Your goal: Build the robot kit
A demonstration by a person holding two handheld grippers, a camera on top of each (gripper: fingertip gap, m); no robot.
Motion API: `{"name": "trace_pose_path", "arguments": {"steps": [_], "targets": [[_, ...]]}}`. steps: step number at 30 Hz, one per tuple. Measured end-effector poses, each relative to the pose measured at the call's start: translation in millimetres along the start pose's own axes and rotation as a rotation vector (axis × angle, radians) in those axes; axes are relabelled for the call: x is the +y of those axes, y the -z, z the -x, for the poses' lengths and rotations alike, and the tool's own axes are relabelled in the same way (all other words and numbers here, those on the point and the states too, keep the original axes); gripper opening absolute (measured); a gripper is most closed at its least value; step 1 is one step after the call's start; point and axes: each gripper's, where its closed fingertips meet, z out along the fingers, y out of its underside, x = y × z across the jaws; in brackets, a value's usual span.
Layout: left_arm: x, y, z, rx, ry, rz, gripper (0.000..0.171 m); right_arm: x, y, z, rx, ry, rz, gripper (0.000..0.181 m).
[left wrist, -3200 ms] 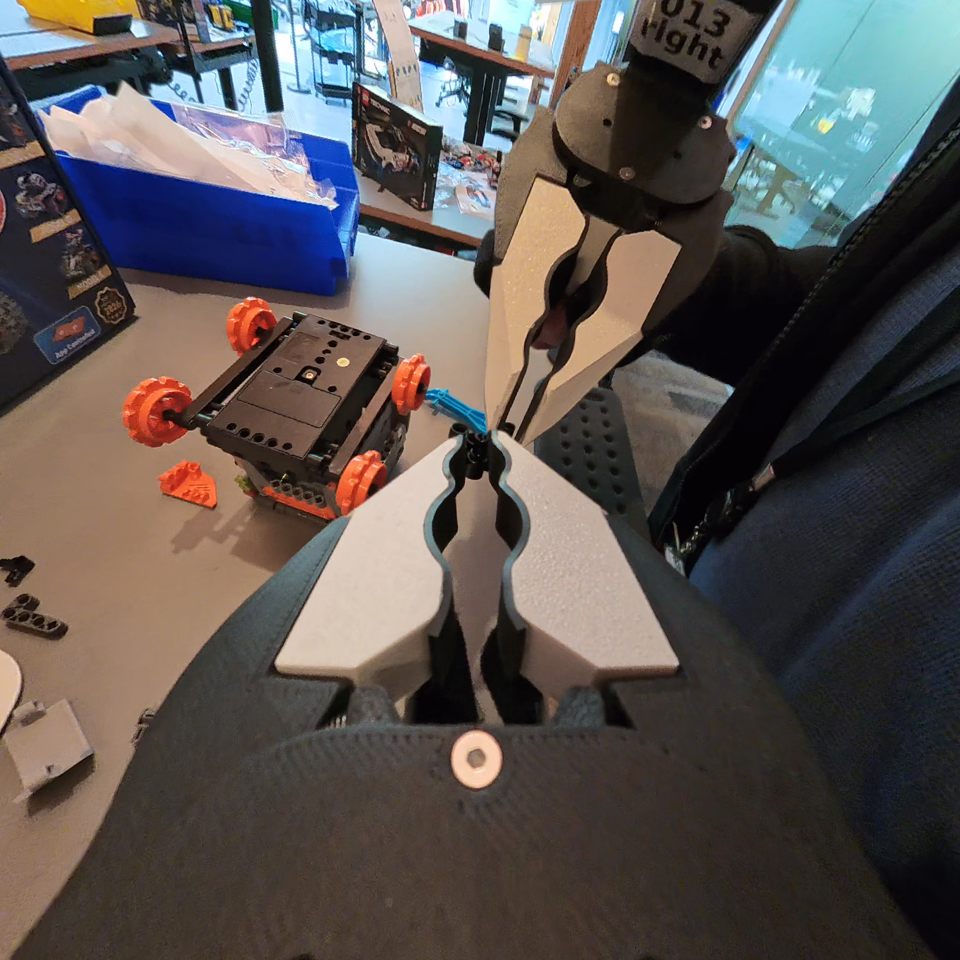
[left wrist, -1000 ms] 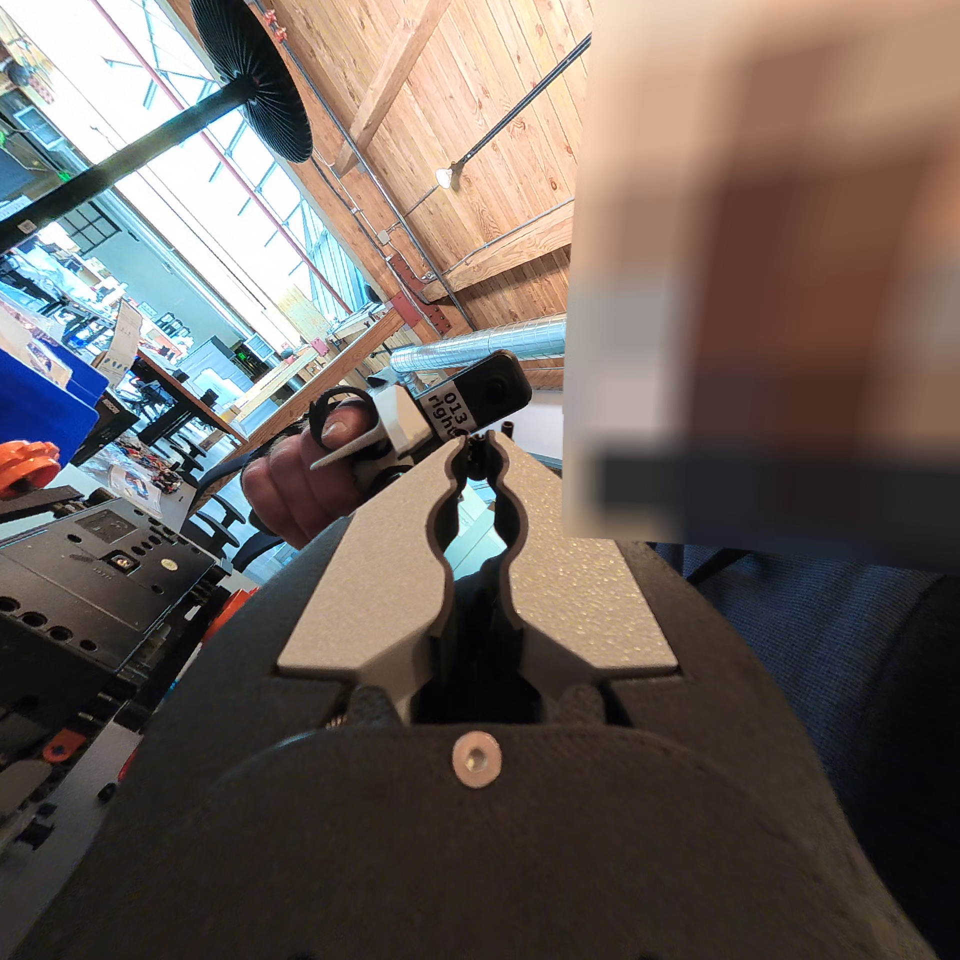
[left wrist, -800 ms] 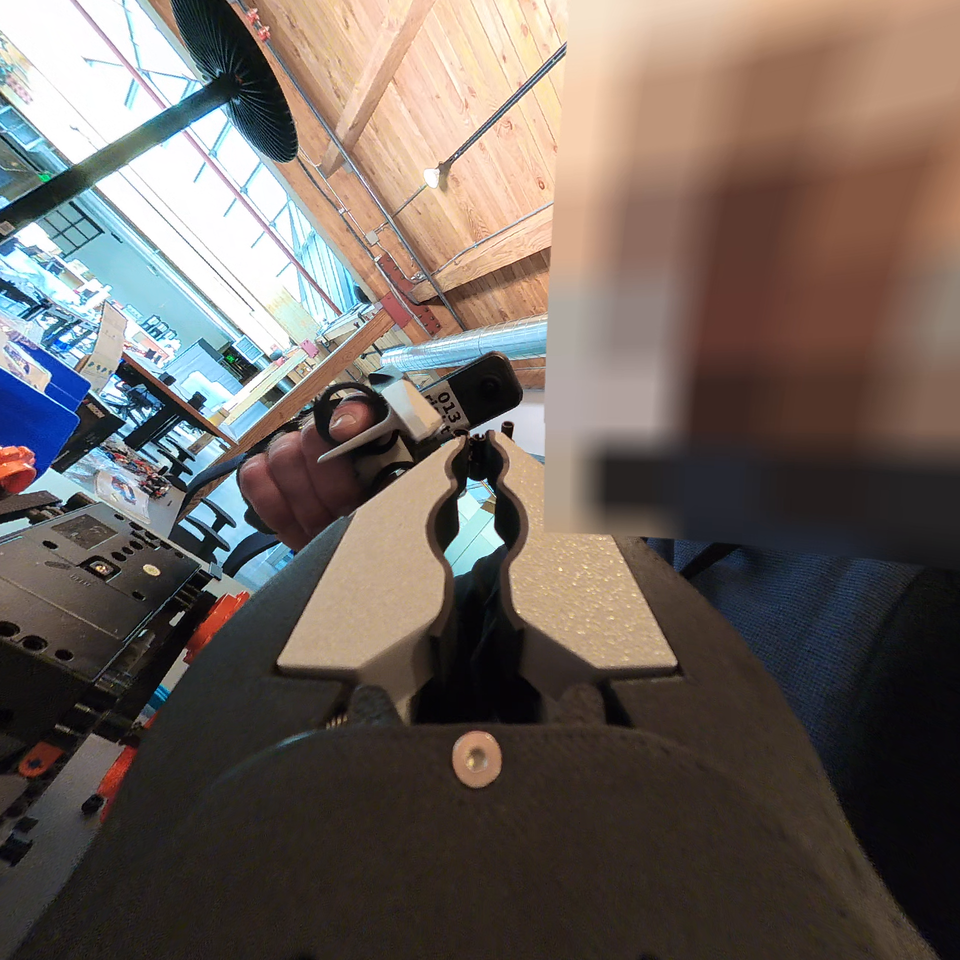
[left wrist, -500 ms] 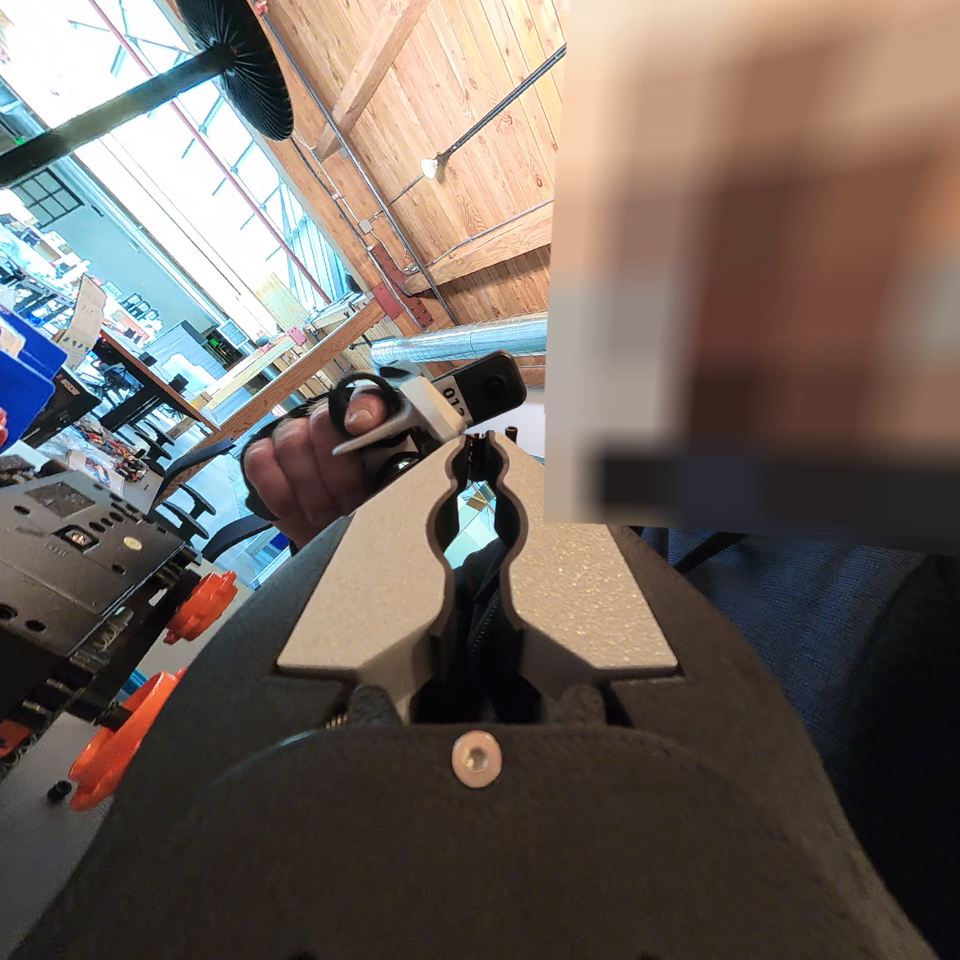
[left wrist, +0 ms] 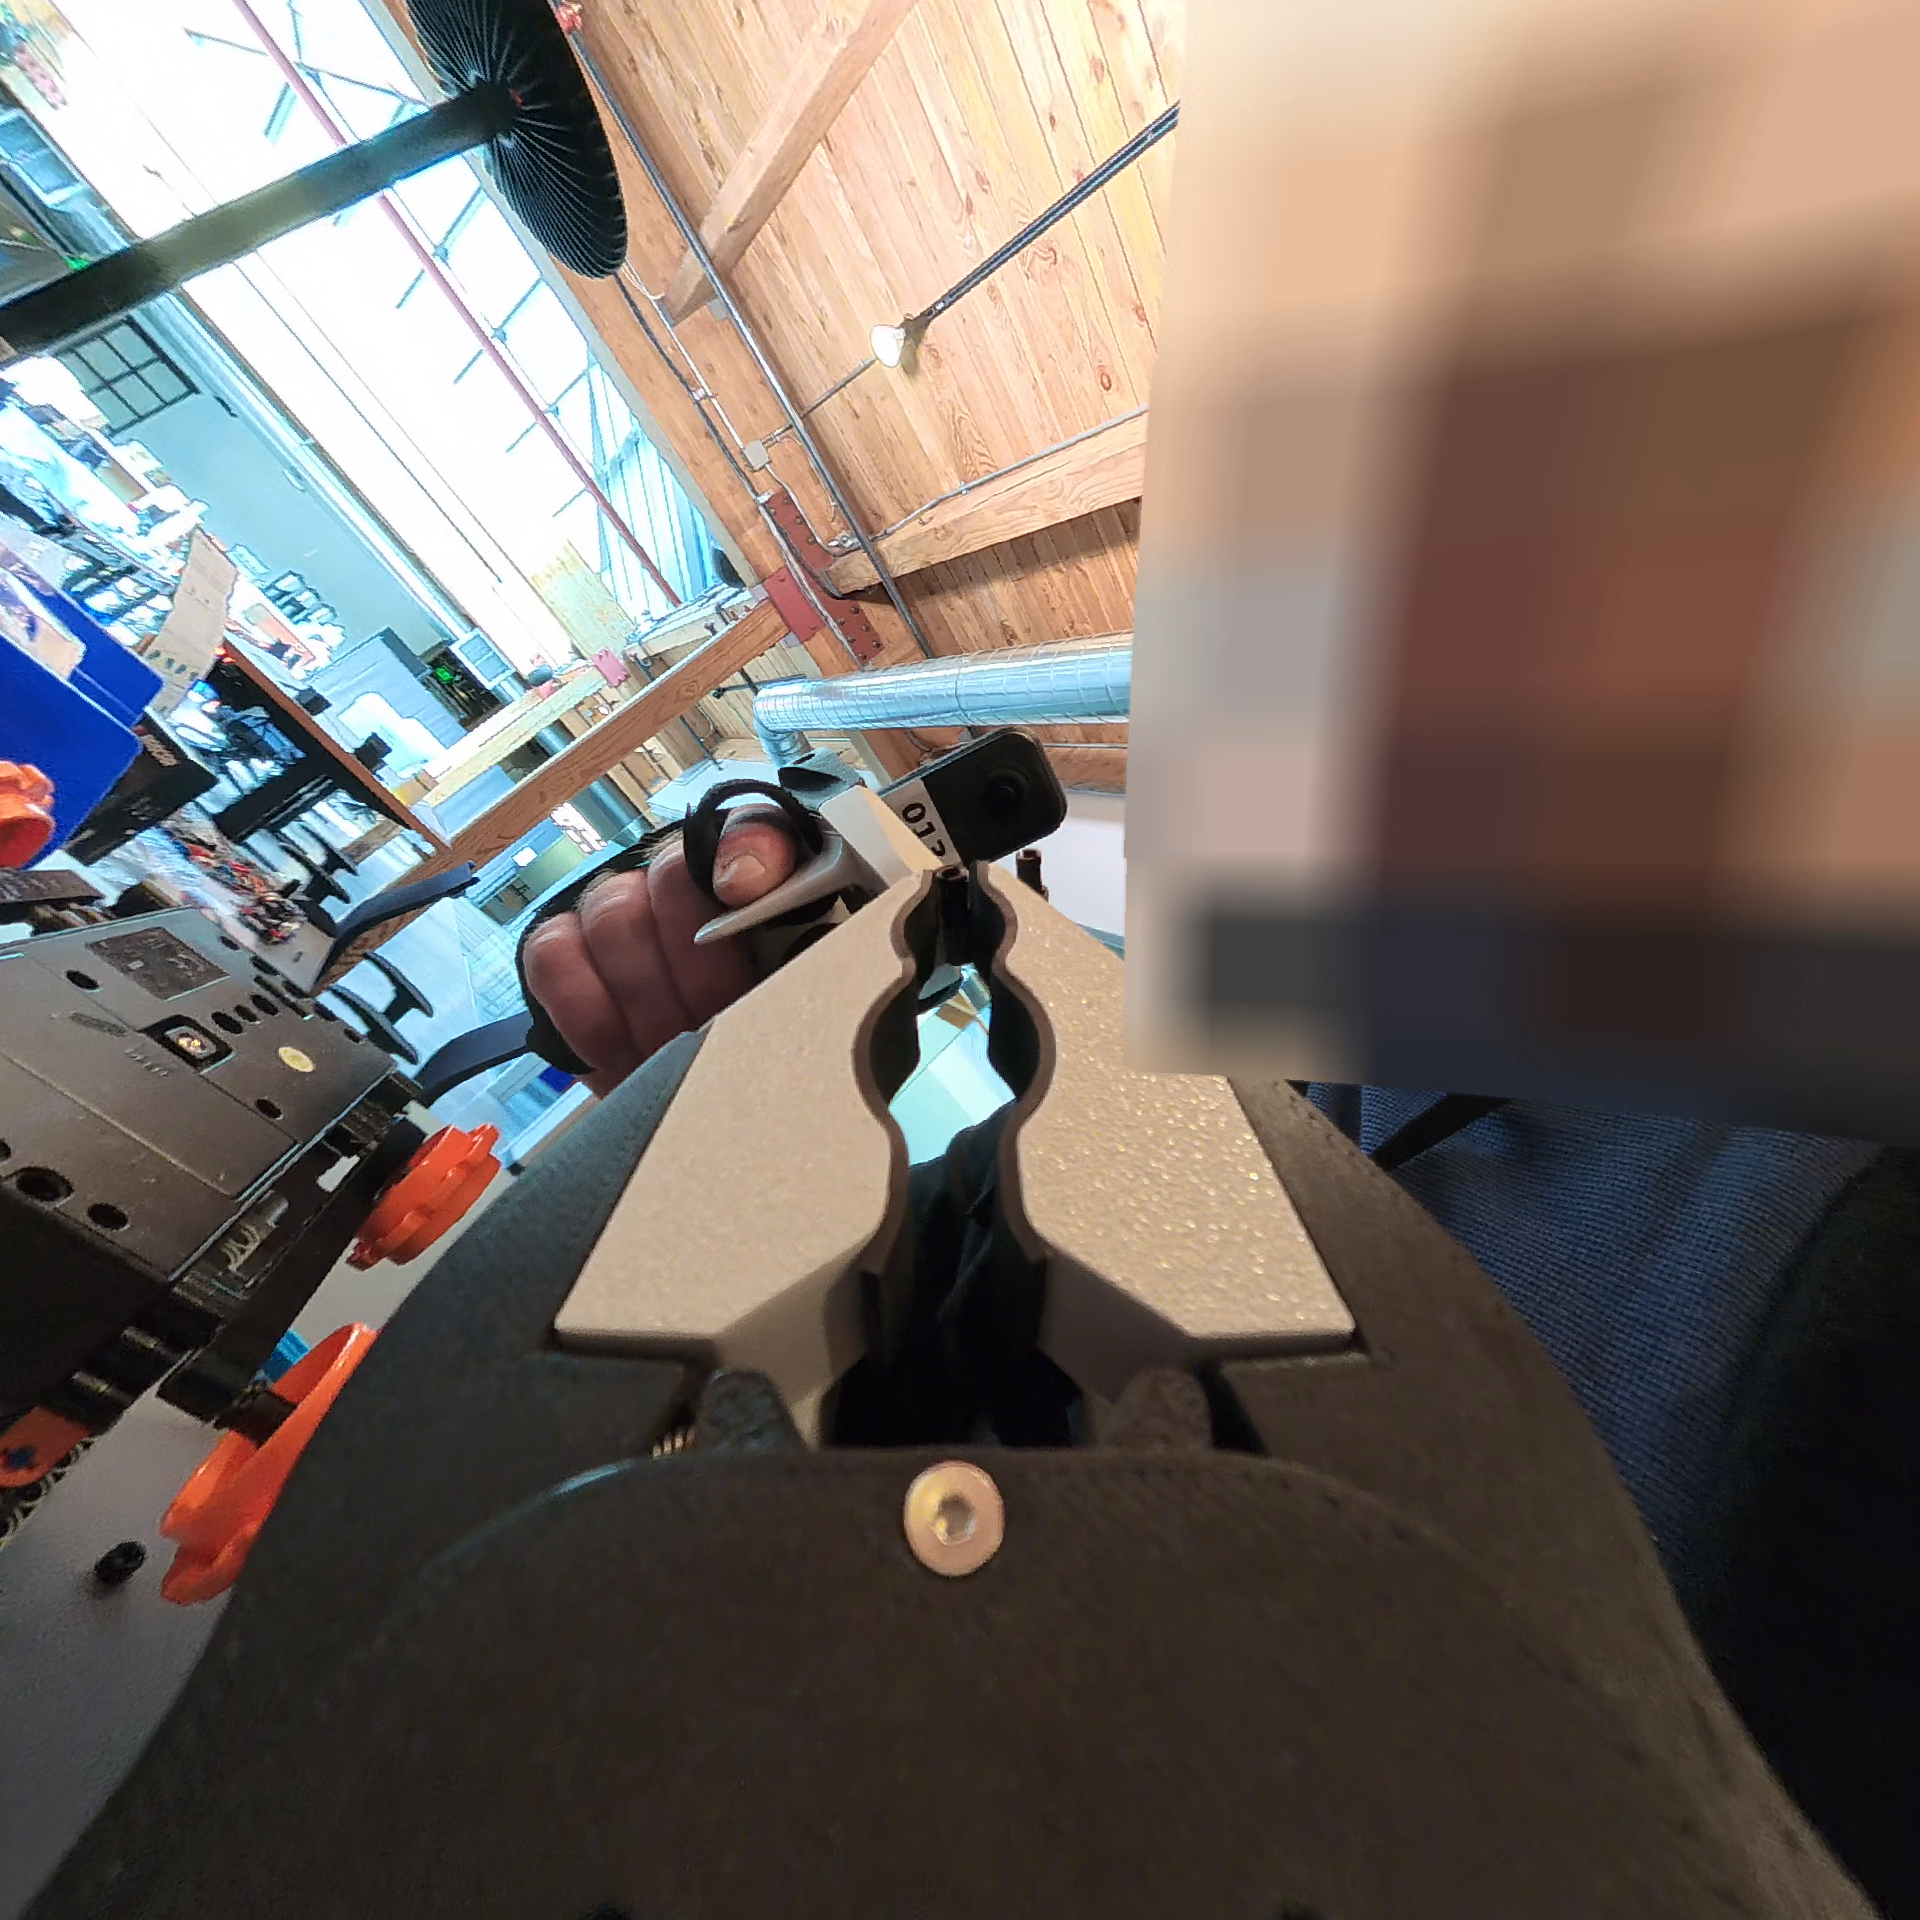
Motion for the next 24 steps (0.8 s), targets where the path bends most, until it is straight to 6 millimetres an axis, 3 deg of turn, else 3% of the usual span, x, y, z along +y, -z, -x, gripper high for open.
{"name": "trace_pose_path", "arguments": {"steps": [1,5,11,24], "targets": [[0.1,-0.3,0.6,-0.008,-0.005,0.002,0.005,0.4,0.4,-2.0,0.015,0.004,0.006,0.005],[1.3,0.4,2.1,-0.013,-0.005,0.006,0.004,0.9,1.1,-3.5,0.045,0.059,0.035,0.014],[5.5,-2.1,1.9,0.006,0.025,0.019,0.005,0.1,-0.8,3.8,0.002,0.120,0.063,0.007],[4.7,2.8,7.8,-0.033,0.020,0.017,0.006,2.1,-6.2,7.3,-0.068,0.072,0.099,0.005]]}}
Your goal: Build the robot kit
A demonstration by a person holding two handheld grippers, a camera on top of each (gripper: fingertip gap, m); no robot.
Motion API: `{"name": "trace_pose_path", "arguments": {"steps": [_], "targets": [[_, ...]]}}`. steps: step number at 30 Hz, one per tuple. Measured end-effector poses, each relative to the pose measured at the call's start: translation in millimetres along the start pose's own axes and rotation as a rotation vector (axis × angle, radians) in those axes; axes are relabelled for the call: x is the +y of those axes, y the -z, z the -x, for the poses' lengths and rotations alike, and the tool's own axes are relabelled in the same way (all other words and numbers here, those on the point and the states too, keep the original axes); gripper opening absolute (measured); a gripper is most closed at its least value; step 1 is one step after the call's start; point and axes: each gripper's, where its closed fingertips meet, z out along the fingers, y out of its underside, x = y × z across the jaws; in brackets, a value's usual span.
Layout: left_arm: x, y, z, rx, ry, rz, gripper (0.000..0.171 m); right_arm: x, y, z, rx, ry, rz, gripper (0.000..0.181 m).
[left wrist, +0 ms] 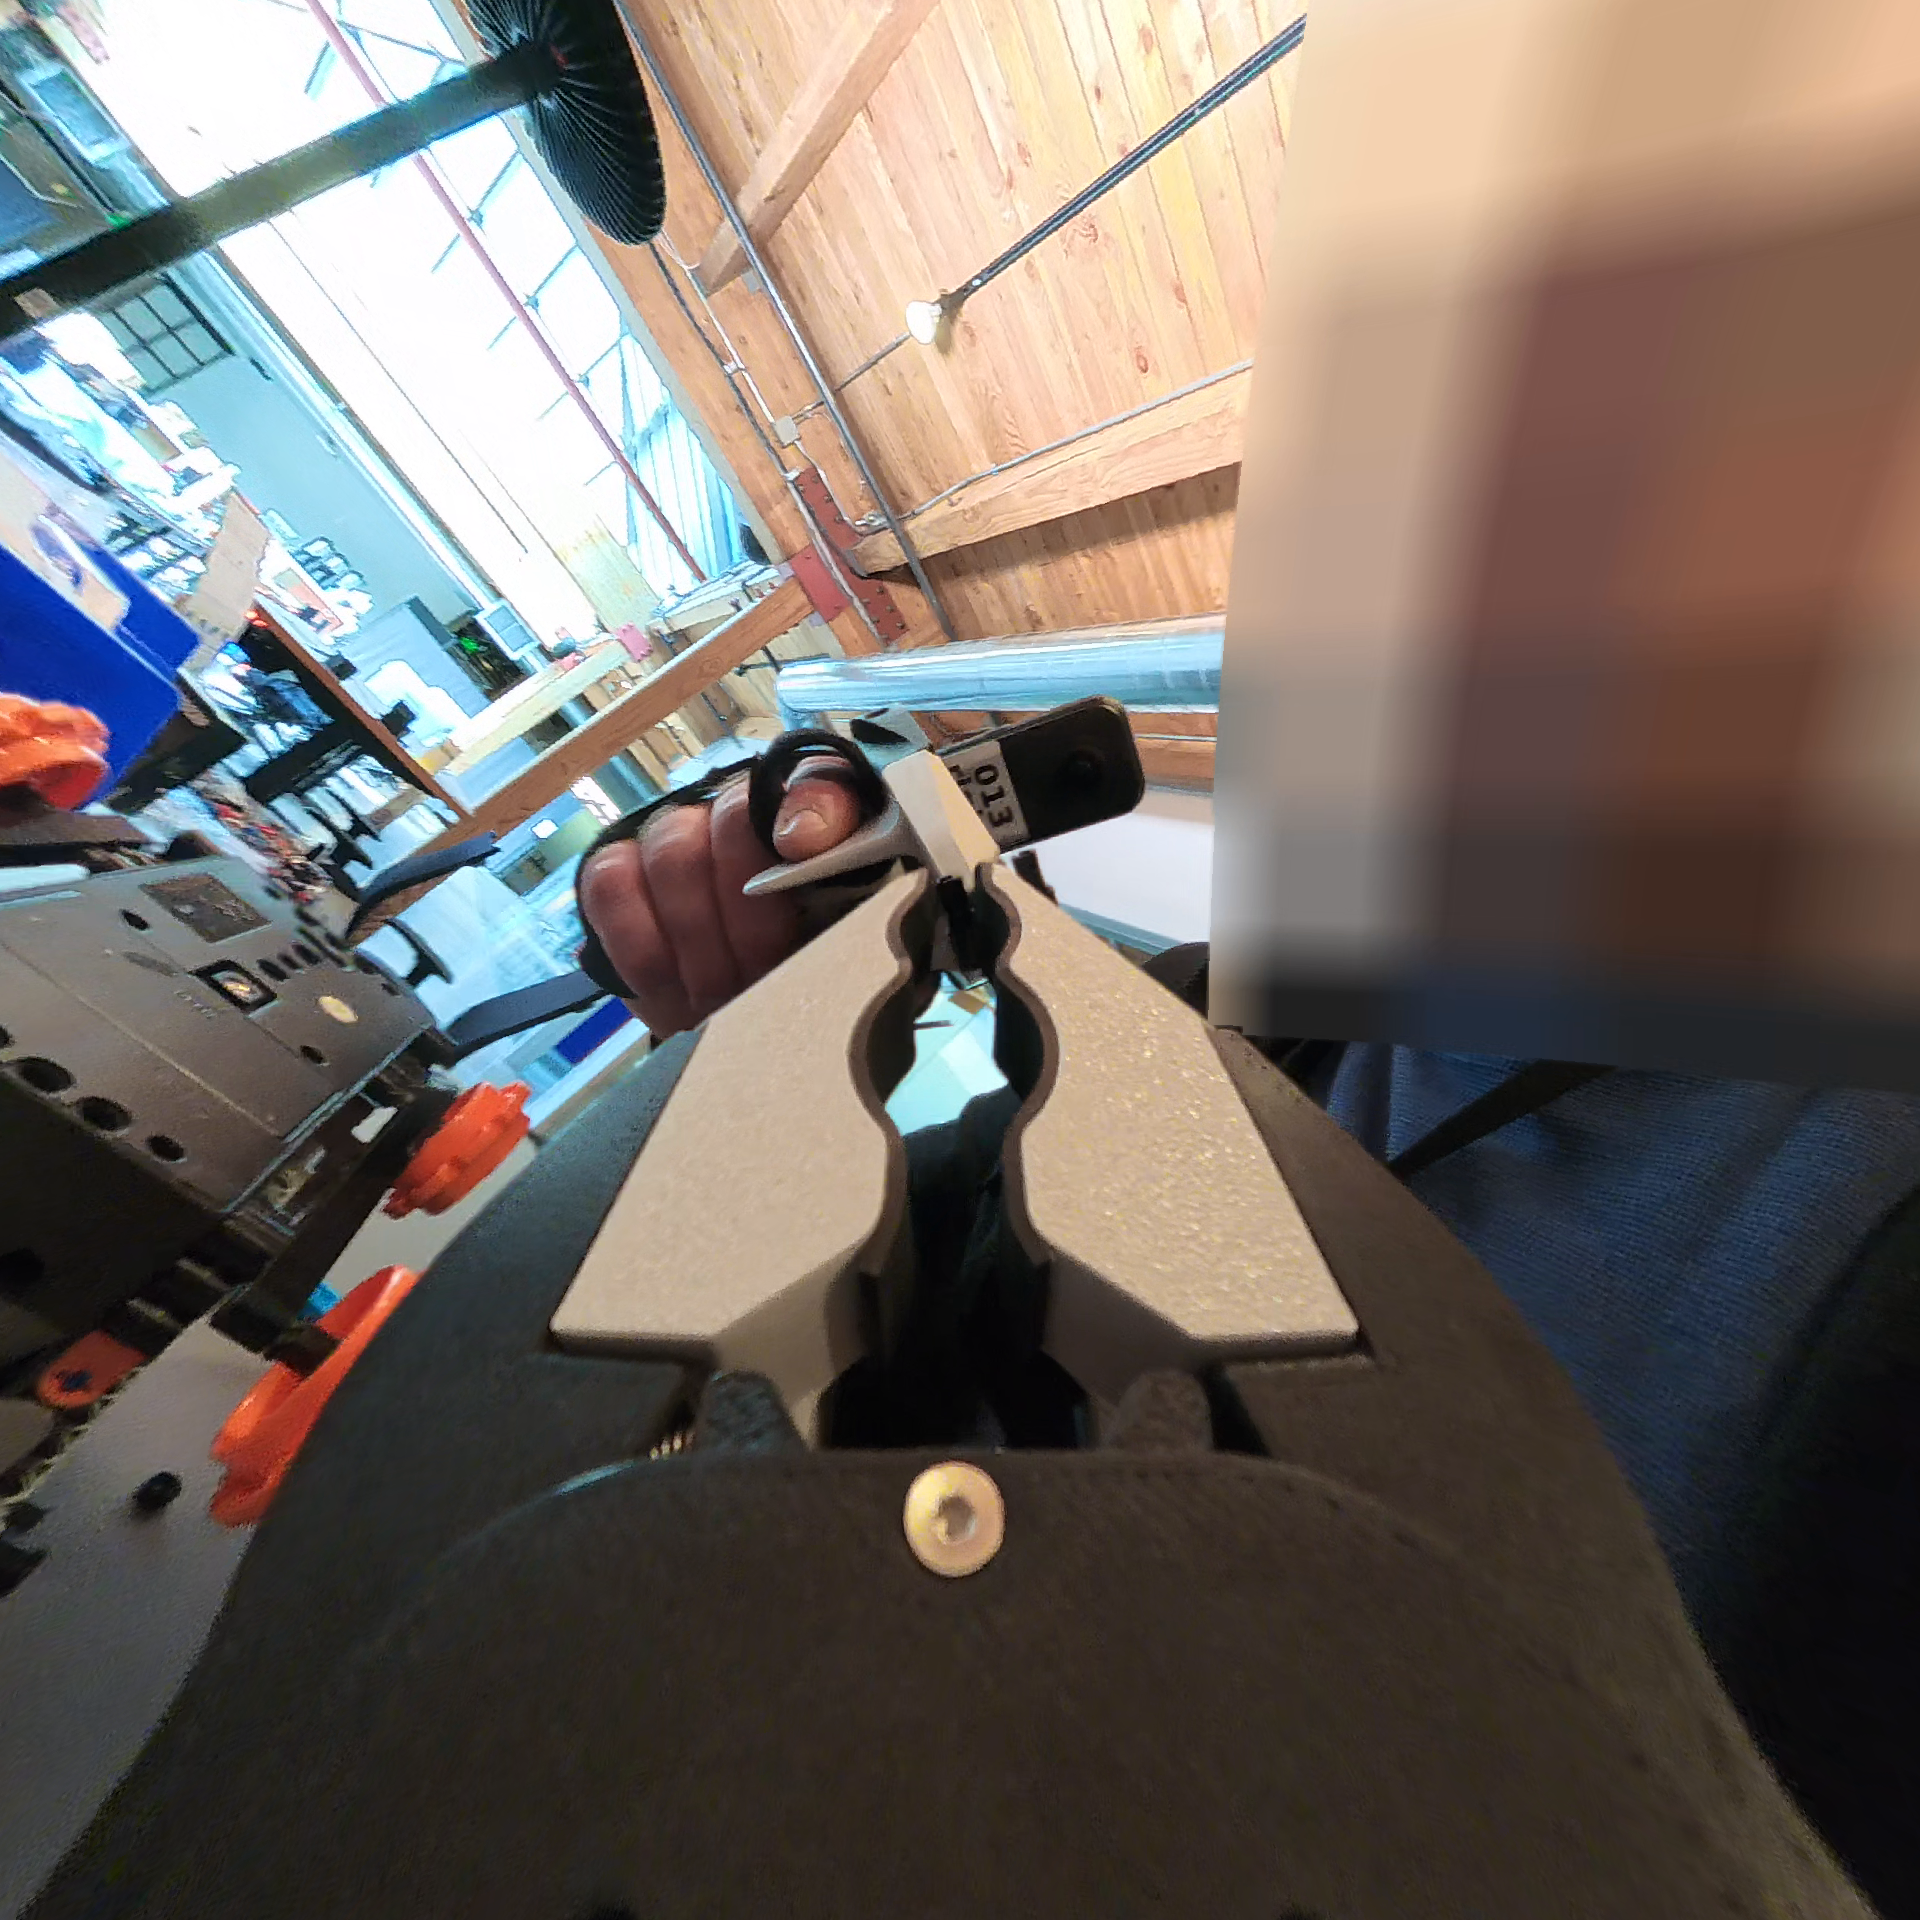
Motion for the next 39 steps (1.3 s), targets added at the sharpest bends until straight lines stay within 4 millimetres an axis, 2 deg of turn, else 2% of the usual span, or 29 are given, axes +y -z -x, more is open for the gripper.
{"name": "trace_pose_path", "arguments": {"steps": [2,4,11,16,20,28,39], "targets": [[-3.2,2.8,4.8,-0.061,-0.043,0.010,0.018,-1.3,1.7,-3.1,-0.007,-0.028,-0.006,0.005],[-5.4,6.1,6.8,-0.111,-0.102,0.033,0.022,-1.6,4.7,-8.3,-0.001,-0.039,0.001,0.005],[-15.9,20.4,18.5,-0.288,-0.287,0.117,0.026,10.1,19.2,-32.2,0.023,-0.074,0.110,0.005],[-24.7,37.7,48.8,-0.487,-0.396,0.211,0.036,23.9,28.6,-48.6,0.053,-0.100,0.179,0.005],[-24.2,45.8,72.4,-0.598,-0.444,0.288,0.045,39.8,31.6,-53.1,0.059,-0.137,0.232,0.005],[-18.7,50.3,103.8,-0.661,-0.420,0.349,0.051,61.8,38.0,-55.4,0.081,-0.189,0.271,0.005],[-9.3,46.9,112.2,-0.650,-0.385,0.360,0.051,75.8,42.3,-53.8,0.091,-0.228,0.276,0.005]]}}
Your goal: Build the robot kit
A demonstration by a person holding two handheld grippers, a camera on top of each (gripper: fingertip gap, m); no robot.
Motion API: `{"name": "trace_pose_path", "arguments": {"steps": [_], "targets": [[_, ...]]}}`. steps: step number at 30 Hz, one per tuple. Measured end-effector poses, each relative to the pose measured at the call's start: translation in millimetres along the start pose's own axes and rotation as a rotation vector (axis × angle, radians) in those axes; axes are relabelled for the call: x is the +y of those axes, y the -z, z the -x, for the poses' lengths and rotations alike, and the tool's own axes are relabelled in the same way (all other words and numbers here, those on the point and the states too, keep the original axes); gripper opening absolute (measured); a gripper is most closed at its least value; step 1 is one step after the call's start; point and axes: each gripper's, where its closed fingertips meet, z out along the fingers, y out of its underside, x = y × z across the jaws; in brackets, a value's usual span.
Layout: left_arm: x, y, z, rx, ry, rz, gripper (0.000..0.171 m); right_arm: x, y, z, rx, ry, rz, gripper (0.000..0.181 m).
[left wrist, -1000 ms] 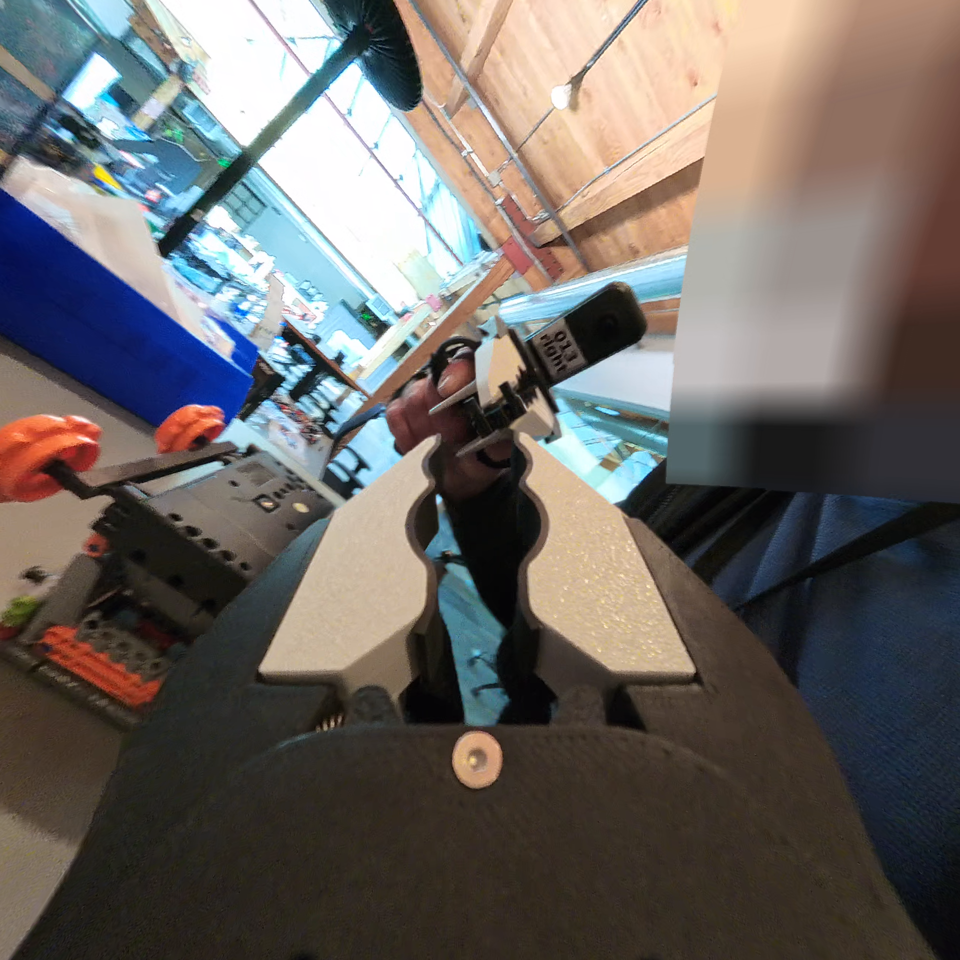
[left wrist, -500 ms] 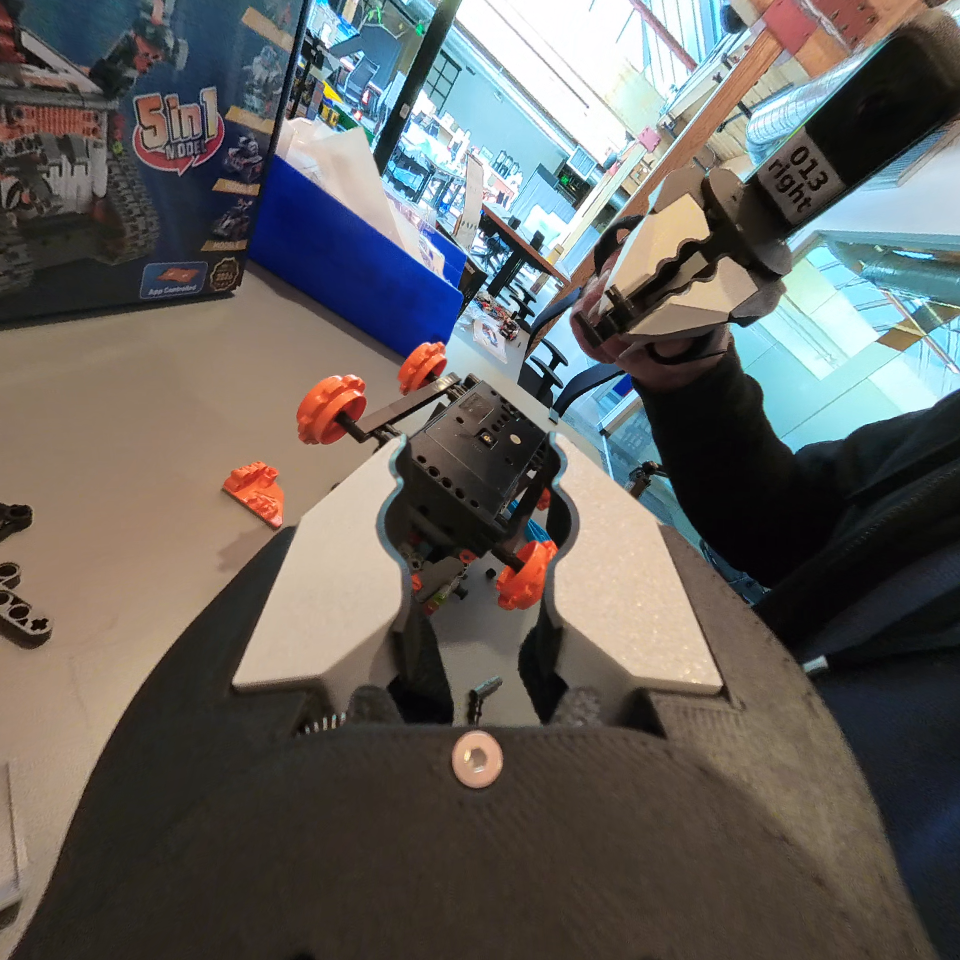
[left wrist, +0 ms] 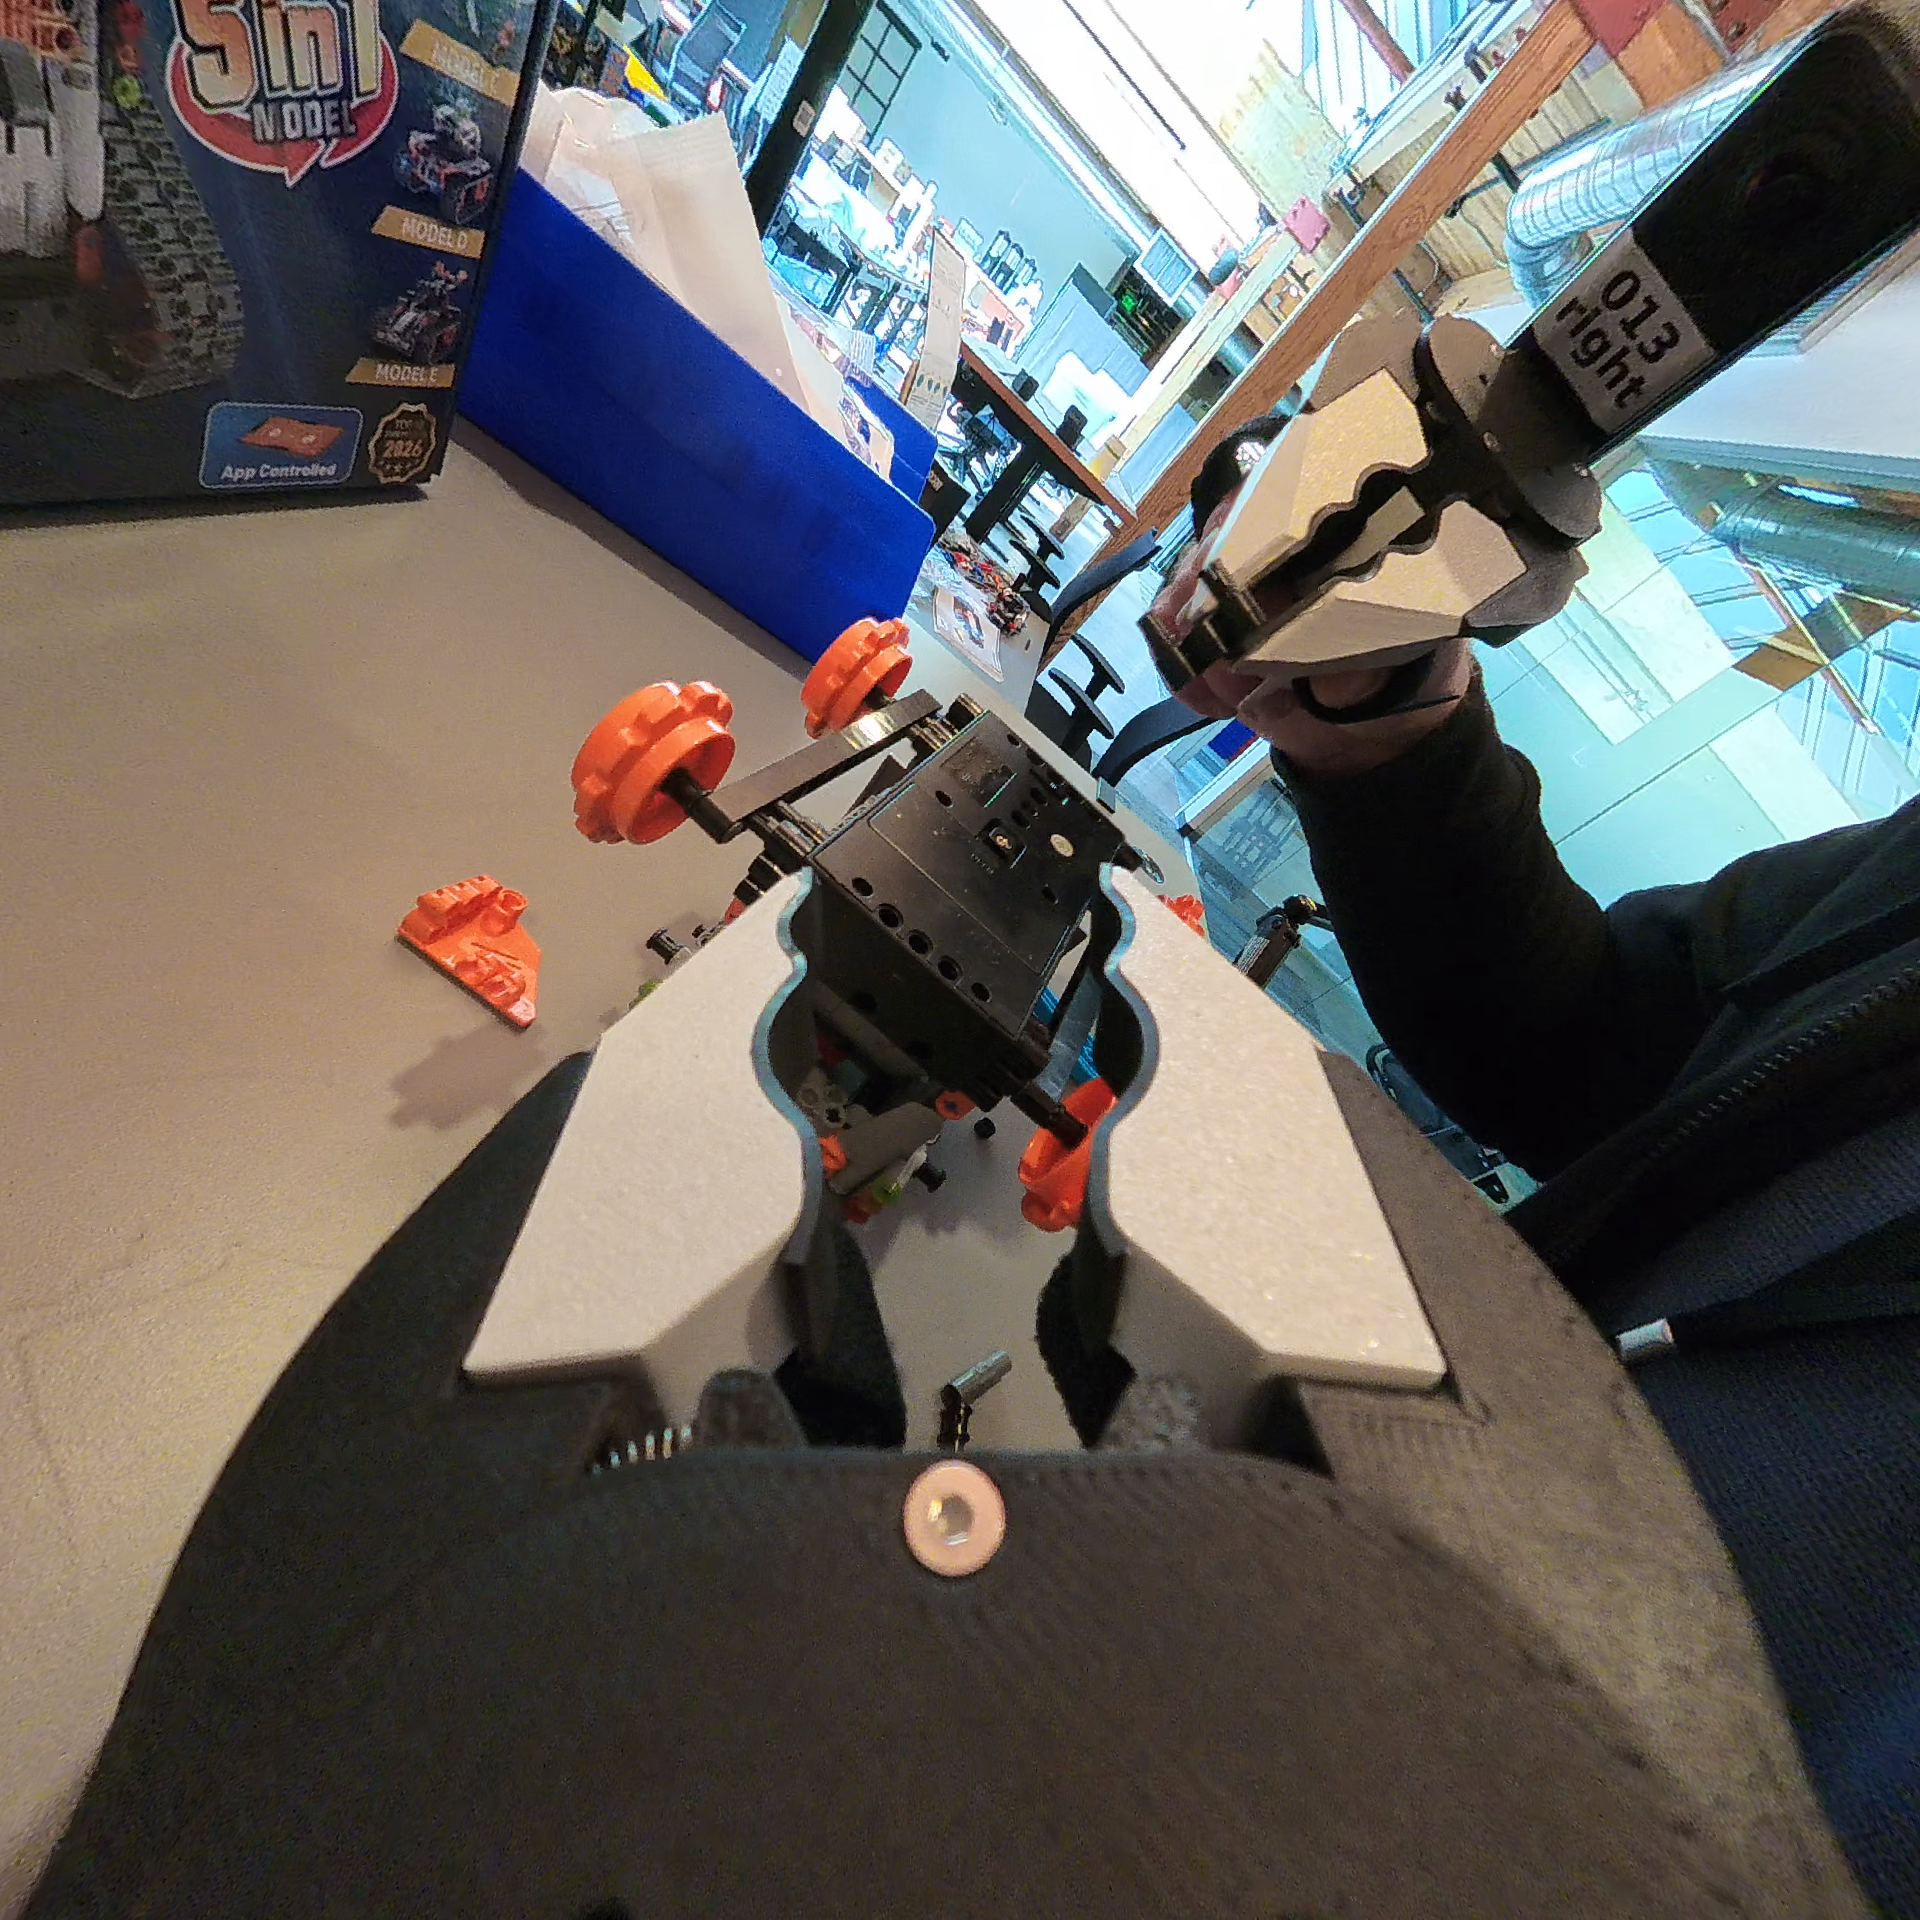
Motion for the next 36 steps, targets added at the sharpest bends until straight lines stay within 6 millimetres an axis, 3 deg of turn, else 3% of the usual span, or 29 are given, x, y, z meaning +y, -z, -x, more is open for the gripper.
{"name": "trace_pose_path", "arguments": {"steps": [11,15,19,24,30,36], "targets": [[2.6,-1.1,0.2,-0.005,-0.001,0.000,0.050,1.2,-1.9,-0.3,0.004,-0.014,-0.016,0.004],[5.9,2.8,3.2,-0.041,-0.042,0.006,0.051,-16.5,-6.1,-13.8,0.057,-0.003,-0.068,0.005],[12.1,2.4,6.6,-0.044,-0.041,0.000,0.051,-53.6,-32.5,-32.9,0.075,0.094,-0.101,0.005],[11.3,1.8,5.4,-0.048,-0.079,-0.024,0.051,-90.6,-81.6,-62.4,0.016,0.139,-0.097,0.005],[8.2,3.1,2.2,-0.036,-0.115,-0.039,0.051,-99.2,-130.9,-90.3,-0.111,0.010,-0.028,0.005],[11.4,2.1,-1.5,-0.012,-0.116,-0.034,0.052,-95.3,-153.3,-97.6,-0.251,-0.072,0.044,0.005]]}}
